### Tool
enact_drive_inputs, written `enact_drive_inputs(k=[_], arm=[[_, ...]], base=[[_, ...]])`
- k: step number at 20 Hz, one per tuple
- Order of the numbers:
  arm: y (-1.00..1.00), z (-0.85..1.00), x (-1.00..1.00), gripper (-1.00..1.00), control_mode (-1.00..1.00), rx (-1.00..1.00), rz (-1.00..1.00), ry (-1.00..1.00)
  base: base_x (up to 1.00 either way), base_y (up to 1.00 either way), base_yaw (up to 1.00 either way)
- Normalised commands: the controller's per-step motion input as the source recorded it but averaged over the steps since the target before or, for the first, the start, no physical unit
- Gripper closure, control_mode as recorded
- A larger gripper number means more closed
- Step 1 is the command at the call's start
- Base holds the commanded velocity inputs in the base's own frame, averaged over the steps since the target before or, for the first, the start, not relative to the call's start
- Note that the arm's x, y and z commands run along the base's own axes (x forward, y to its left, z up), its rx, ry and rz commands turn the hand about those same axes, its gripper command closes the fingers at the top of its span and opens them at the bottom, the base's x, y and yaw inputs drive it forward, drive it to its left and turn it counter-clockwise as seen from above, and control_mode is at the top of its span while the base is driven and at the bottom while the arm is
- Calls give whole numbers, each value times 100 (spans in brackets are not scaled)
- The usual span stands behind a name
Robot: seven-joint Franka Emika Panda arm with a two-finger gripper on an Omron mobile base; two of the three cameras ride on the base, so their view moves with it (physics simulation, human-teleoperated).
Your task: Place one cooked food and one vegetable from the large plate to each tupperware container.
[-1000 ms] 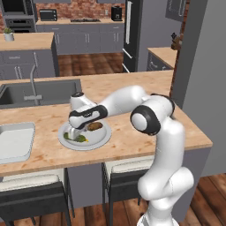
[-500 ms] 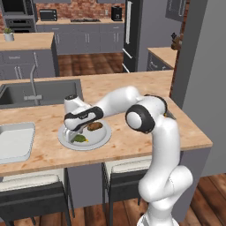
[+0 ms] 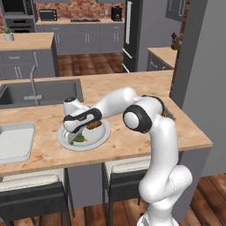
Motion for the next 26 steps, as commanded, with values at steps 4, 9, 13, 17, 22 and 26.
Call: enact_drive_inputs(k=[4, 9, 13, 17, 22, 26], arm=[[0, 0, 0, 100, -100, 0, 0, 0], [0, 0, 0, 100, -100, 0, 0, 0], [-9, 2, -10, 100, -100, 0, 0, 0], [-53, 51, -48, 100, -100, 0, -5, -6], [-90, 69, -46, 100, -100, 0, -25, -2], [-100, 55, -22, 100, -100, -5, -42, 0]], base=[[0, 0, 0], [0, 0, 0], [0, 0, 0], [0, 0, 0], [0, 0, 0], [0, 0, 0]])
